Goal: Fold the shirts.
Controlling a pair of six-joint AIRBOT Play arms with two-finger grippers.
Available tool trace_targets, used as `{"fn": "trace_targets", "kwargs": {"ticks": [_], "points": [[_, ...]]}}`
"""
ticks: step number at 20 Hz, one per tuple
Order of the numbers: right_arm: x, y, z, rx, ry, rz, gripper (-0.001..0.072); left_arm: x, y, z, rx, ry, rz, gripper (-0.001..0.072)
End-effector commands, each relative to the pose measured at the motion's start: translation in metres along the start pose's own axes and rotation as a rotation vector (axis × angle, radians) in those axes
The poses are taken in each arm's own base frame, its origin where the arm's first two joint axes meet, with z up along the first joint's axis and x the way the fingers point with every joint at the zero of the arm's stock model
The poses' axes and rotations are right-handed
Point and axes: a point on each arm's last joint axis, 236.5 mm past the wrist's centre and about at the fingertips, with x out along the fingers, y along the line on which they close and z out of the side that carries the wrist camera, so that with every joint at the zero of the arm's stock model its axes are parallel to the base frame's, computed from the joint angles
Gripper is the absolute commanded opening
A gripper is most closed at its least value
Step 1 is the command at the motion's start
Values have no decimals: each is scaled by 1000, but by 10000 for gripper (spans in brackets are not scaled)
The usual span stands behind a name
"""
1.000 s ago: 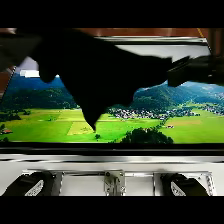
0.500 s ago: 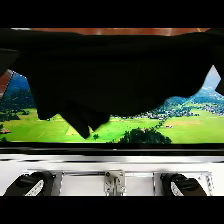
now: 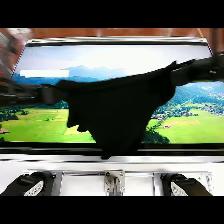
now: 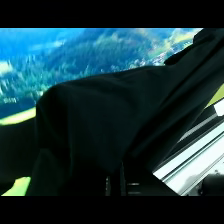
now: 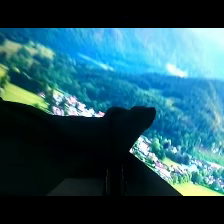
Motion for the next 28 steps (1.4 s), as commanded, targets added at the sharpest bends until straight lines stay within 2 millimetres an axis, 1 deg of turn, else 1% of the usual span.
{"fn": "trace_targets", "kwargs": {"ticks": [1, 2, 3, 4, 5, 6, 7, 8, 9, 10, 11, 12, 13, 14, 15, 16, 17, 18, 19, 20, 21, 22, 23, 24, 25, 26, 27, 28], "points": [[104, -46, -13, 60, 130, -68, 77, 73, 48, -13, -246, -22, -15, 39], [132, -63, -12, 112, 126, -113, 77, 91, 64, -12, -267, -26, 9, 39], [157, -72, -12, 186, 113, -132, 77, 110, 84, -12, -304, -26, 39, 39], [177, -75, -12, 266, 100, -129, 77, 128, 101, -15, -341, -23, 63, 40], [193, -73, -13, 343, 95, -111, 78, 146, 120, -21, -378, -16, 92, 39], [209, -65, -14, 418, 96, -67, 78, 164, 135, -32, -416, 12, 111, 39], [223, -56, -18, 465, 110, -20, 78, 179, 146, -47, -455, 53, 121, 40], [235, -44, -24, 499, 139, 26, 78, 193, 151, -64, -504, 107, 116, 40], [242, -36, -31, 517, 170, 54, 78, 201, 154, -78, -537, 152, 110, 40], [245, -26, -35, 532, 196, 86, 78, 205, 155, -87, -546, 183, 109, 39], [244, -21, -34, 538, 197, 101, 95, 203, 156, -87, -526, 189, 103, 40], [239, -21, -29, 536, 183, 105, 233, 194, 156, -81, -500, 198, 83, 90], [226, -20, -24, 522, 181, 111, 503, 182, 157, -71, -487, 212, 56, 372], [210, -22, -21, 481, 183, 116, 563, 162, 159, -59, -500, 228, 23, 720], [187, -23, -19, 430, 193, 118, 563, 140, 163, -49, -519, 252, -12, 720], [163, -28, -24, 387, 215, 103, 563, 114, 169, -41, -537, 280, -44, 720], [137, -38, -36, 358, 259, 65, 563, 90, 176, -39, -558, 302, -67, 708], [115, -52, -53, 353, 316, 14, 561, 68, 181, -44, -563, 323, -87, 572], [98, -61, -70, 360, 365, -8, 561, 53, 188, -57, -550, 355, -71, 503], [88, -64, -84, 387, 397, 3, 560, 43, 201, -80, -554, 401, -5, 503], [82, -64, -100, 427, 432, 29, 561, 39, 211, -106, -560, 447, 57, 503], [81, -62, -116, 467, 465, 58, 561, 39, 217, -135, -579, 492, 104, 505], [82, -58, -132, 510, 497, 85, 561, 44, 218, -160, -612, 512, 112, 554], [86, -53, -147, 545, 525, 112, 561, 52, 216, -179, -639, 518, 98, 712], [92, -47, -159, 577, 540, 136, 560, 63, 214, -189, -668, 496, 78, 720], [99, -41, -166, 603, 546, 162, 560, 74, 216, -197, -698, 465, 74, 720], [108, -32, -166, 632, 534, 196, 561, 82, 219, -204, -717, 453, 85, 720], [116, -24, -163, 654, 510, 229, 561, 90, 221, -214, -725, 465, 98, 720]]}}
